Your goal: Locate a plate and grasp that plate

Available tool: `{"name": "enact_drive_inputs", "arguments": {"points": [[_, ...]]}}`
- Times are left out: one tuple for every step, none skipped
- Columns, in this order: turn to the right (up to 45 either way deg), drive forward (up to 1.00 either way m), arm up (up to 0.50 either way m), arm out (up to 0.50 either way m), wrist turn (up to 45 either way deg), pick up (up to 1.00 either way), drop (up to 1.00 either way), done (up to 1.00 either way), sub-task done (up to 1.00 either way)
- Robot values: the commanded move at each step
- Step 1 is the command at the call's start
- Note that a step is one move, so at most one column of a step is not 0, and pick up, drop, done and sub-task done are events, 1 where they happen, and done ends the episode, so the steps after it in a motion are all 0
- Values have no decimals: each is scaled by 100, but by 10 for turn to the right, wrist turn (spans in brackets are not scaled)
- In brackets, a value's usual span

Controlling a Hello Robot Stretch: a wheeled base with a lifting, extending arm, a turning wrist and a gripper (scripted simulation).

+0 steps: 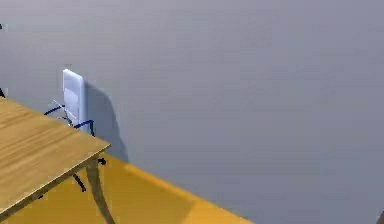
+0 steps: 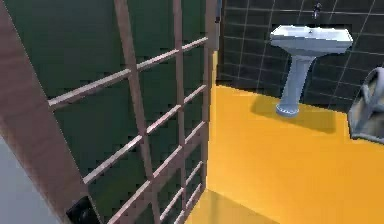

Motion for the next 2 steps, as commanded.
{"name": "enact_drive_inputs", "arguments": {"points": [[-450, 0, 0, 0, 0, 0, 0, 0, 0], [-390, 0, 0, 0, 0, 0, 0, 0, 0]]}}
